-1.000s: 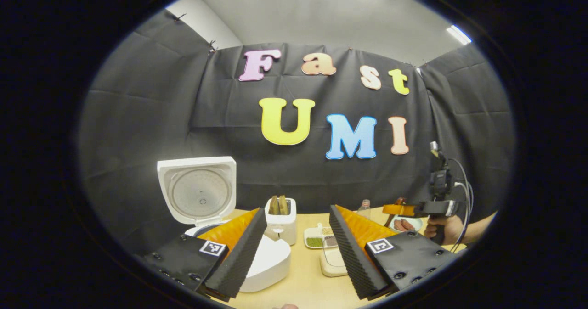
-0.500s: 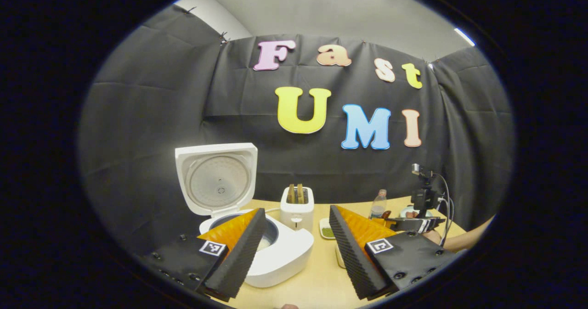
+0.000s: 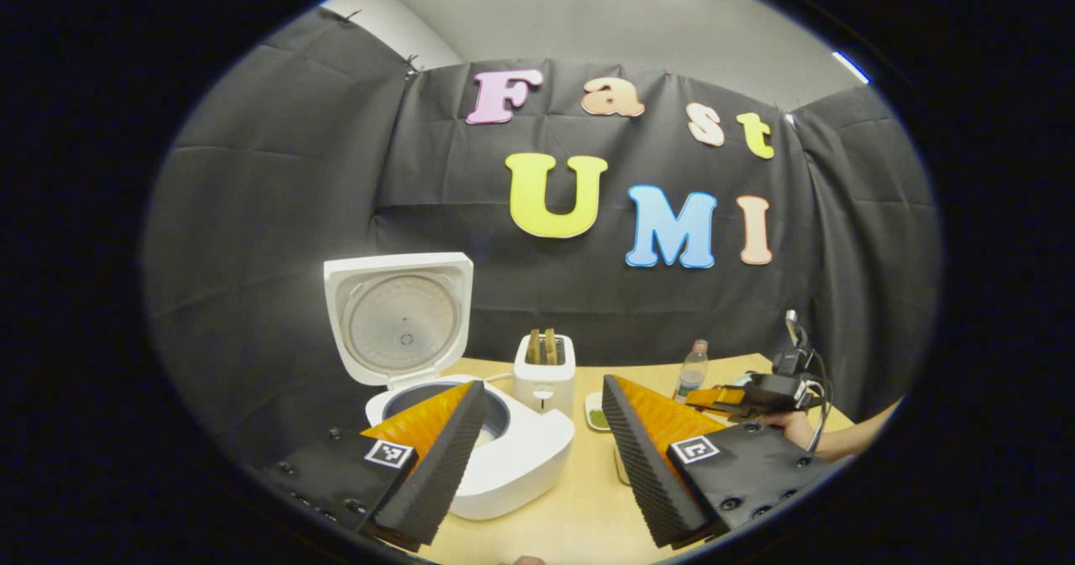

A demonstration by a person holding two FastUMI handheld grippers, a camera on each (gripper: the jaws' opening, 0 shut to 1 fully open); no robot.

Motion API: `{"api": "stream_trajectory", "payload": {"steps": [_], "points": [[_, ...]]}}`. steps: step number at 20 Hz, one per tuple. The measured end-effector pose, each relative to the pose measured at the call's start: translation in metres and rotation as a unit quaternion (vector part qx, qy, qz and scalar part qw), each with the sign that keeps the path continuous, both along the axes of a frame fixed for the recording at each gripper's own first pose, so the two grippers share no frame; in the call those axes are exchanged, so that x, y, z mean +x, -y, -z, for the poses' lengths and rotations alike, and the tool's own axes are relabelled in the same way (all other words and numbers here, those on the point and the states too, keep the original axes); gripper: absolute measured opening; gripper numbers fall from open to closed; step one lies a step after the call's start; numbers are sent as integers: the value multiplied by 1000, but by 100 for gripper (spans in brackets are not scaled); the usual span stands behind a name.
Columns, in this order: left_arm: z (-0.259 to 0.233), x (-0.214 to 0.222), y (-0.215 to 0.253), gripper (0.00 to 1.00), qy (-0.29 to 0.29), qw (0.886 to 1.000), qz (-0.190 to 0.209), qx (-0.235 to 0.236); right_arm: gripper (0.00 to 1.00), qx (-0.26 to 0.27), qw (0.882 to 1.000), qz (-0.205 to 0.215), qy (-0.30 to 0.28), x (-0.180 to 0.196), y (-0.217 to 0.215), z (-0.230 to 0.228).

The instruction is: Close the left gripper, press the button to open the rice cooker; take a wooden spoon from the chopstick holder with the right hand, scoop a spoonful of rice and pour it into the rice cooker, then put the wooden spoon back into the chopstick holder.

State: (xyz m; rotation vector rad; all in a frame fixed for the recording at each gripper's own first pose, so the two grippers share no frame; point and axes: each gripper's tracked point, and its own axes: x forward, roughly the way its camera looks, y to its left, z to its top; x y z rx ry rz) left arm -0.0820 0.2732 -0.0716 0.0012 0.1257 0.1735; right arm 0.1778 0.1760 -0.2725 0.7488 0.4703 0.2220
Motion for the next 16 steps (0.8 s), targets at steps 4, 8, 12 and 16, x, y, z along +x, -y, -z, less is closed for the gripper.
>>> {"api": "stream_trajectory", "payload": {"steps": [4,8,12,16], "points": [[1,-1,1,96,-1,1000,4,6,9,93,994,49,13,-2,42,-31],[-3,3,5,95,6,1000,10,3,9,152,985,63,50,-14,65,-81],[-11,7,11,92,27,999,28,2,9,200,974,78,66,-20,73,-115],[-12,6,4,95,35,999,29,3,9,212,972,67,71,-25,62,-136]]}}
